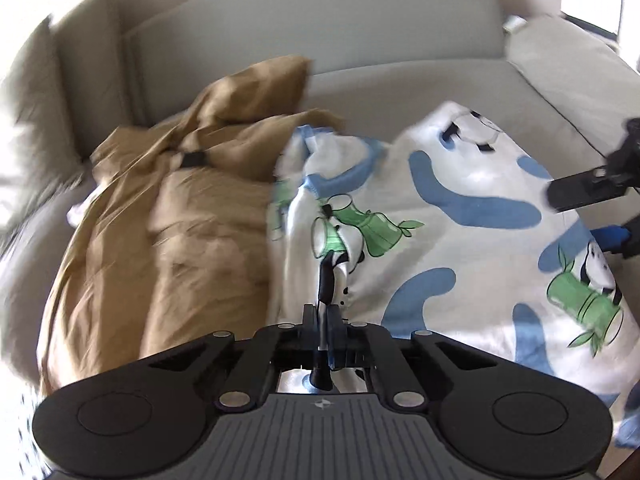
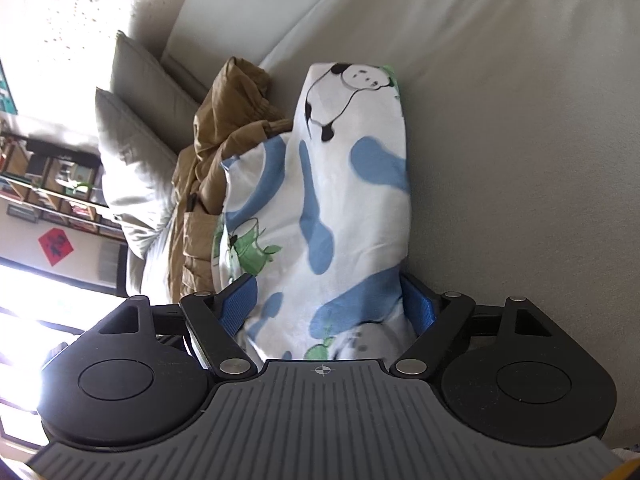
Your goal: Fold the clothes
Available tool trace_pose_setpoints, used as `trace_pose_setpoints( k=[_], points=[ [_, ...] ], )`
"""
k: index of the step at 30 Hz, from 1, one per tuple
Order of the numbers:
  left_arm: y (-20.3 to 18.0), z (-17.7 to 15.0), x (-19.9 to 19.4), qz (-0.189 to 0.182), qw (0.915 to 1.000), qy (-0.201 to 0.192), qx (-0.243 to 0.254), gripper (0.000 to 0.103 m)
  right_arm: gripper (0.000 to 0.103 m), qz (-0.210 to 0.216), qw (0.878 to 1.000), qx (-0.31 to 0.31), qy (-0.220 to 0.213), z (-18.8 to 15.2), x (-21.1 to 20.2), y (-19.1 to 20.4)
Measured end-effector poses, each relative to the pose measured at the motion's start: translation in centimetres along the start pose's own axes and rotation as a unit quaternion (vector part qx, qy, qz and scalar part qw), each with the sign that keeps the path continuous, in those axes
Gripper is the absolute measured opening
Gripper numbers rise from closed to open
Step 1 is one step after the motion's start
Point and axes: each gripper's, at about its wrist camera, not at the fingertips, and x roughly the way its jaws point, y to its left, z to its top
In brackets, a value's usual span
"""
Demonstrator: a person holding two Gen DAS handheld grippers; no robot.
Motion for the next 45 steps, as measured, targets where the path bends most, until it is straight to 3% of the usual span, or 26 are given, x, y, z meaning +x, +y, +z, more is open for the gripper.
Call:
trace_pose_setpoints(
  k=[6, 9, 11, 12, 13, 16, 18, 22, 24, 27, 31, 33, 36, 42, 45],
  points=[
    [3.1, -1.2, 0.6, -0.012, 0.9968, 0.023, -0.076, 0.004, 0.084, 0.001, 1.000, -0.004, -0.005, 0.9, 0.7, 0.0],
    [3.5, -1.1, 0.9, -0.018, 0.9956, 0.023, -0.089, 0.004, 0.074, -0.009, 0.999, -0.036, 0.005, 0.7, 2.7, 0.8],
    [3.6, -0.9, 1.0, -0.024, 0.9953, 0.023, -0.091, 0.004, 0.064, -0.029, 0.997, -0.066, 0.001, 0.5, 3.6, 1.5],
    [3.8, -0.7, 1.1, -0.028, 0.9951, 0.021, -0.093, 0.004, 0.049, -0.040, 0.996, -0.074, -0.004, 0.4, 3.8, 1.6],
    [3.8, -0.7, 1.0, -0.032, 0.9948, 0.019, -0.094, 0.004, 0.026, -0.043, 0.997, -0.067, -0.006, 0.5, 3.7, 1.4],
    [3.3, -0.7, 0.8, -0.040, 0.9945, 0.015, -0.096, 0.004, 0.013, -0.032, 0.999, -0.037, -0.009, 0.7, 3.3, 0.2],
    [2.9, -0.3, 1.2, -0.034, 0.9955, 0.016, -0.087, 0.006, 0.010, -0.034, 0.999, -0.034, -0.019, 0.5, 3.0, 0.2],
    [3.2, -0.1, 0.9, -0.024, 0.9950, 0.025, -0.094, 0.023, 0.009, -0.046, 0.998, -0.044, -0.027, 0.2, 2.9, 0.9],
    [3.9, -0.3, 0.1, -0.032, 0.9932, 0.024, -0.110, 0.043, 0.009, -0.048, 0.997, -0.048, -0.025, 0.2, 2.8, 1.1],
    [6.4, -1.0, -1.0, -0.073, 0.9847, 0.014, -0.158, 0.050, 0.009, -0.042, 0.998, -0.043, -0.021, 0.4, 2.9, 1.1],
    [9.7, -2.0, -0.2, -0.143, 0.9579, 0.032, -0.247, 0.049, 0.009, -0.036, 0.999, -0.034, -0.016, 0.6, 3.2, 0.9],
    [10.2, -2.1, 0.8, -0.166, 0.9491, 0.039, -0.265, 0.048, 0.009, -0.034, 0.999, -0.030, -0.014, 0.5, 3.3, 0.8],
    [9.5, -1.7, 2.0, -0.165, 0.9521, 0.047, -0.253, 0.046, 0.009, -0.034, 0.999, -0.029, -0.013, 0.6, 3.4, 0.8],
    [7.4, -0.6, 0.4, -0.088, 0.9799, 0.031, -0.176, 0.044, 0.009, -0.032, 0.999, -0.027, -0.009, 0.7, 3.4, 0.7],
    [7.3, -0.7, -0.3, -0.074, 0.9841, 0.026, -0.159, 0.045, 0.009, -0.031, 0.999, -0.023, -0.007, 0.8, 3.5, 0.5]
  ],
)
